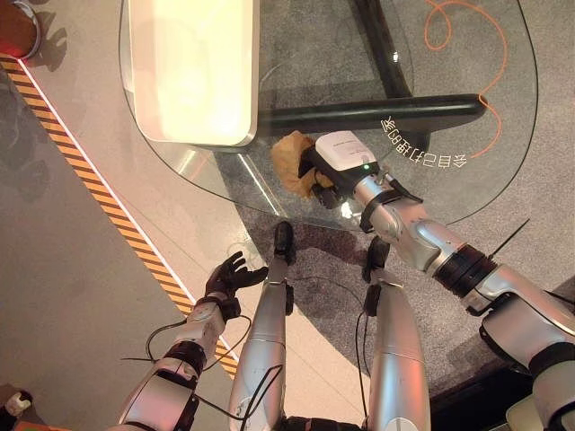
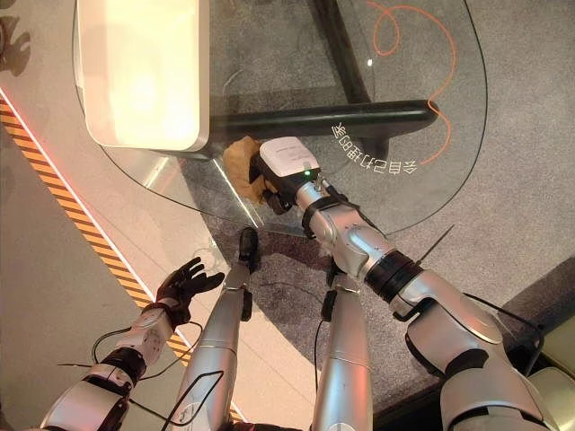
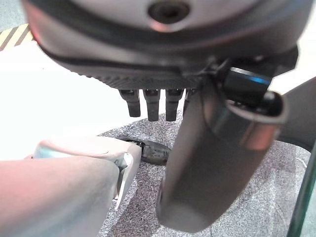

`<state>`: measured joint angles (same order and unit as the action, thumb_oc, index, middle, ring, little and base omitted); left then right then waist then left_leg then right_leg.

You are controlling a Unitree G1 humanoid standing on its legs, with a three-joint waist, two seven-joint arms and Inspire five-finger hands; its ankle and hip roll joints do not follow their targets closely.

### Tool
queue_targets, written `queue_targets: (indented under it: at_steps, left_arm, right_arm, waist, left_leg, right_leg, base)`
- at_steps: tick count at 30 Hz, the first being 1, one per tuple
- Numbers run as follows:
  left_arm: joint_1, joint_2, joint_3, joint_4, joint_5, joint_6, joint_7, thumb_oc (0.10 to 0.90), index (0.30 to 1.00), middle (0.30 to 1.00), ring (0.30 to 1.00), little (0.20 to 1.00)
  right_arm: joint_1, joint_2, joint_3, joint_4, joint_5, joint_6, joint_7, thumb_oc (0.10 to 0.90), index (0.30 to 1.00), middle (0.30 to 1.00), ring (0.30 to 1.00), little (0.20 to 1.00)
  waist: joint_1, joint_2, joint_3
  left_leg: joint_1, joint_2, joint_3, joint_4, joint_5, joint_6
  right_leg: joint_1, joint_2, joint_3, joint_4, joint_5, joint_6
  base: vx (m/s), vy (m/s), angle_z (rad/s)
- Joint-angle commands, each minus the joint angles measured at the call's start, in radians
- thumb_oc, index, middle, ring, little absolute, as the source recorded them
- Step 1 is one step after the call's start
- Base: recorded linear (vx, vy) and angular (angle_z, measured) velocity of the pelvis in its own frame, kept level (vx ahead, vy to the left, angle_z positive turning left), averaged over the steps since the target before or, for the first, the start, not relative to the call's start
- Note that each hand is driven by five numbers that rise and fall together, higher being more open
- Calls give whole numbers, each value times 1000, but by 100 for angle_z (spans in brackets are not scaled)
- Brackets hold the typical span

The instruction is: Wipe the table with a cloth and put it in the basket.

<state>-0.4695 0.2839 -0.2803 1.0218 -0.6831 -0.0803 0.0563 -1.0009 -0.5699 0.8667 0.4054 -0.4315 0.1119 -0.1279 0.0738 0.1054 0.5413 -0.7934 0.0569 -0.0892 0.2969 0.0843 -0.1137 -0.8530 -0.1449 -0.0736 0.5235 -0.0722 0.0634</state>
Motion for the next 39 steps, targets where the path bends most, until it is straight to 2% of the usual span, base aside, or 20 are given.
queue_targets:
  at_steps: [1,5,7,16,23,32,39]
  left_arm:
    - [11,3,21,57,5,-38,28,800,900,900,900,900]
    - [9,9,35,55,-18,-58,42,800,900,900,900,900]
    - [3,10,55,41,-39,-76,82,800,900,900,900,900]
    - [-25,33,113,-39,-55,-153,207,800,900,900,900,900]
    - [-37,71,192,-92,-128,-231,284,800,900,900,900,900]
    - [-36,102,251,-250,-183,-329,292,800,900,900,900,900]
    - [-40,108,303,-367,-191,-393,341,800,900,900,900,900]
  right_arm:
    - [-17,94,-2,-160,25,-74,-69,100,300,300,300,200]
    - [-12,100,-28,-118,55,-56,-149,100,300,300,300,200]
    - [-14,120,-70,-82,87,-48,-210,100,300,300,300,200]
    - [-30,138,-165,-64,162,-26,-313,100,300,300,300,200]
    - [-38,127,-279,-22,313,-42,-461,100,300,300,300,200]
    - [36,105,-397,-116,367,-85,-520,100,300,300,300,200]
    - [116,112,-476,-234,369,-134,-510,100,300,300,300,200]
  waist:
    - [7,-29,-21]
    - [8,-29,-21]
    - [10,-29,-21]
    - [18,-27,-21]
    - [21,-18,-21]
    - [12,-15,-21]
    - [-1,-15,-21]
  left_leg:
    - [9,-124,80,31,-38,98]
    - [11,-123,80,33,-39,98]
    - [15,-120,76,35,-39,97]
    - [26,-120,68,35,-37,96]
    - [50,-118,64,28,-40,96]
    - [75,-121,64,22,-49,102]
    - [90,-122,70,16,-53,105]
  right_leg:
    - [21,93,-99,-97,37,-38]
    - [24,93,-98,-98,39,-41]
    - [26,93,-95,-93,38,-42]
    - [37,88,-96,-88,36,-44]
    - [60,85,-87,-81,24,-45]
    - [84,86,-78,-78,12,-47]
    - [100,85,-72,-78,2,-47]
  base:
    - [0,0,0]
    - [0,0,0]
    - [0,0,0]
    - [0,0,0]
    - [1,11,0]
    - [4,15,0]
    - [5,12,-1]
